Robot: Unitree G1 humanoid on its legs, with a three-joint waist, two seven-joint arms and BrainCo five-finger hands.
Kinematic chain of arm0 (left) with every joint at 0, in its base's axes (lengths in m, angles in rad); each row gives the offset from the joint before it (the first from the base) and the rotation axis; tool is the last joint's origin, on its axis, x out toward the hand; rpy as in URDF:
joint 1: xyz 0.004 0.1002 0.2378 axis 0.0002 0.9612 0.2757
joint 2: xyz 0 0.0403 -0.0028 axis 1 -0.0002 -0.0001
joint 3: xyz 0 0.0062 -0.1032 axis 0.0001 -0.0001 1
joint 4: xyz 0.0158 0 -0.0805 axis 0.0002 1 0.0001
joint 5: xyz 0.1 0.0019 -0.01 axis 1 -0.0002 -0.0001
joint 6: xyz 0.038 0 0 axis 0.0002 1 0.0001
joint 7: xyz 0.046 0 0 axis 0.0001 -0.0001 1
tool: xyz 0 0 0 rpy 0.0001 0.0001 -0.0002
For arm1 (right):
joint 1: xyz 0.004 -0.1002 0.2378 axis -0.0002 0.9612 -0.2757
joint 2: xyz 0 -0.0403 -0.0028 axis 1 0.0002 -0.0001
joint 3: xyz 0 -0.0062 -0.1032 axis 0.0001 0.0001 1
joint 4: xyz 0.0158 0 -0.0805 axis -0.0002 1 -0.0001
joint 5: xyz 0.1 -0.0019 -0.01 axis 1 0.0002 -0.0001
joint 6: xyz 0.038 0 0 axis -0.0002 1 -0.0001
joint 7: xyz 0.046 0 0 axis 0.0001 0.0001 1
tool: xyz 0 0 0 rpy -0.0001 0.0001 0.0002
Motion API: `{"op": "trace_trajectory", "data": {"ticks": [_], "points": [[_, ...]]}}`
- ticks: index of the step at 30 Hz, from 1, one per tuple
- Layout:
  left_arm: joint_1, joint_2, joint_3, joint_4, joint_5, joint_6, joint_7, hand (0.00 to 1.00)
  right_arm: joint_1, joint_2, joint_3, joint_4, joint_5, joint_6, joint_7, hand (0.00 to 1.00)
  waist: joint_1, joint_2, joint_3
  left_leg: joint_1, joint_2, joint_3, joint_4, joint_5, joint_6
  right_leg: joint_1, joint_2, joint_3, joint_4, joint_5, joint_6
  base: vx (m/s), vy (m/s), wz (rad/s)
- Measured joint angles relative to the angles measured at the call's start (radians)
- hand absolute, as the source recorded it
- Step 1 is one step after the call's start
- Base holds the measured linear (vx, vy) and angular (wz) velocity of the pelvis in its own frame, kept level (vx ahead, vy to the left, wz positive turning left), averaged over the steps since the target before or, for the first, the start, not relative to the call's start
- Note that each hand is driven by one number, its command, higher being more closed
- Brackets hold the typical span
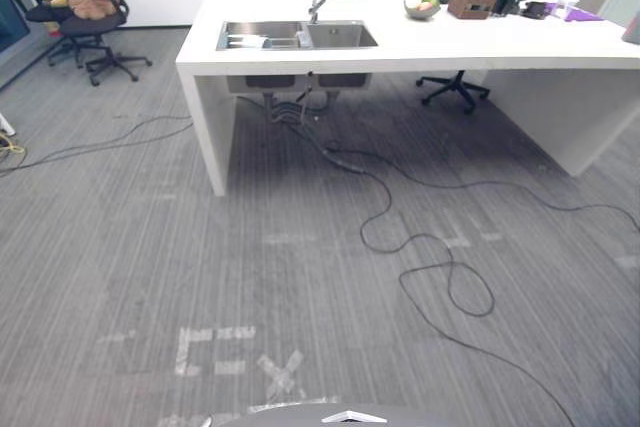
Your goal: Walk over to the sink, pick up the cup, carry it to the dishwasher, place the cup inside the dishwasher, then close the dishwasher door
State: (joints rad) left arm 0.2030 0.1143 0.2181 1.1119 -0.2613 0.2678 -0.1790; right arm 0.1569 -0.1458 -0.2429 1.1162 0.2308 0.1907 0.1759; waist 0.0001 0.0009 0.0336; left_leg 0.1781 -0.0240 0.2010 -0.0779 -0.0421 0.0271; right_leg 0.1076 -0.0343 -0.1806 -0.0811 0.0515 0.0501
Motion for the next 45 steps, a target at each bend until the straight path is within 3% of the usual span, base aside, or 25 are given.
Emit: {"op": "trace_trajectory", "data": {"ticks": [2, 4, 13, 21, 25, 32, 39, 40, 43, 45], "points": [[-0.014, 0.009, -0.043, 0.000, 0.010, -0.023, 0.006, 0.00, -0.039, 0.001, 0.017, 0.000, -0.073, -0.060, -0.014, 0.00, 0.000, -0.003, 0.011, -0.001, -0.003, -0.009, 0.000, 0.001, 0.001, 0.002, -0.002, -0.008, 0.000, 0.000, 0.001, -0.03, -0.009, 0.08], [-0.023, 0.014, -0.069, -0.001, 0.010, -0.046, 0.021, 0.00, -0.060, -0.001, 0.036, -0.001, -0.104, -0.067, -0.015, 0.00, 0.001, -0.006, 0.016, 0.000, -0.004, -0.017, 0.000, 0.003, 0.002, 0.011, -0.003, -0.020, 0.000, -0.001, 0.002, -0.04, -0.017, 0.16], [-0.032, 0.009, -0.105, -0.003, 0.023, -0.162, 0.135, 0.00, -0.102, -0.011, 0.079, -0.001, -0.098, -0.031, 0.056, 0.00, 0.000, -0.010, 0.037, -0.003, -0.010, -0.037, -0.006, 0.011, 0.004, 0.013, -0.011, -0.041, -0.007, -0.001, 0.003, -0.06, -0.013, 0.08], [-0.032, 0.005, -0.104, -0.003, 0.030, -0.285, 0.213, 0.00, -0.103, -0.007, 0.120, 0.003, -0.024, -0.045, 0.110, 0.00, -0.001, -0.024, 0.051, -0.005, -0.014, -0.044, -0.007, 0.014, 0.009, 0.014, -0.014, -0.049, -0.006, -0.002, 0.004, -0.01, -0.006, 0.02], [-0.032, 0.005, -0.103, -0.003, 0.029, -0.311, 0.224, 0.00, -0.103, -0.004, 0.123, 0.005, -0.022, -0.068, 0.148, 0.00, -0.001, -0.027, 0.052, -0.006, -0.018, -0.053, -0.007, 0.014, 0.010, 0.015, -0.017, -0.054, -0.006, -0.003, 0.005, -0.02, -0.012, 0.05], [-0.031, 0.004, -0.103, -0.003, 0.027, -0.319, 0.237, 0.00, -0.107, -0.006, 0.161, 0.005, 0.012, -0.101, 0.154, 0.00, -0.001, -0.028, 0.053, -0.005, -0.020, -0.055, -0.007, 0.016, 0.012, 0.017, -0.020, -0.055, -0.006, -0.002, 0.006, -0.03, -0.010, 0.00], [-0.023, 0.001, -0.103, -0.003, 0.018, -0.352, 0.229, 0.00, -0.111, -0.006, 0.163, 0.005, 0.021, -0.108, 0.153, 0.00, -0.001, -0.029, 0.069, 0.013, -0.025, -0.066, -0.007, 0.016, 0.014, 0.036, -0.024, -0.059, 0.003, -0.006, 0.010, -0.03, -0.011, 0.02], [-0.023, 0.000, -0.103, -0.003, 0.018, -0.355, 0.229, 0.00, -0.111, -0.006, 0.163, 0.004, 0.023, -0.108, 0.153, 0.00, -0.001, -0.028, 0.071, 0.014, -0.025, -0.068, -0.006, 0.015, 0.014, 0.033, -0.028, -0.063, 0.018, -0.018, 0.012, -0.03, -0.008, 0.15], [-0.017, -0.002, -0.106, -0.015, 0.018, -0.367, 0.229, 0.00, -0.111, -0.010, 0.162, -0.014, 0.059, -0.134, 0.143, 0.00, -0.015, -0.030, 0.087, 0.024, -0.041, -0.098, -0.006, -0.005, 0.029, -0.054, -0.082, -0.081, 0.279, -0.143, 0.034, -0.03, 0.027, 0.27], [-0.015, -0.003, -0.112, -0.043, 0.023, -0.390, 0.230, 0.00, -0.113, -0.019, 0.162, -0.039, 0.060, -0.139, 0.140, 0.00, -0.013, -0.035, 0.119, 0.059, -0.050, -0.123, -0.006, -0.017, 0.053, -0.153, -0.128, -0.076, 0.544, -0.177, 0.030, 0.04, 0.058, 0.14]]}}
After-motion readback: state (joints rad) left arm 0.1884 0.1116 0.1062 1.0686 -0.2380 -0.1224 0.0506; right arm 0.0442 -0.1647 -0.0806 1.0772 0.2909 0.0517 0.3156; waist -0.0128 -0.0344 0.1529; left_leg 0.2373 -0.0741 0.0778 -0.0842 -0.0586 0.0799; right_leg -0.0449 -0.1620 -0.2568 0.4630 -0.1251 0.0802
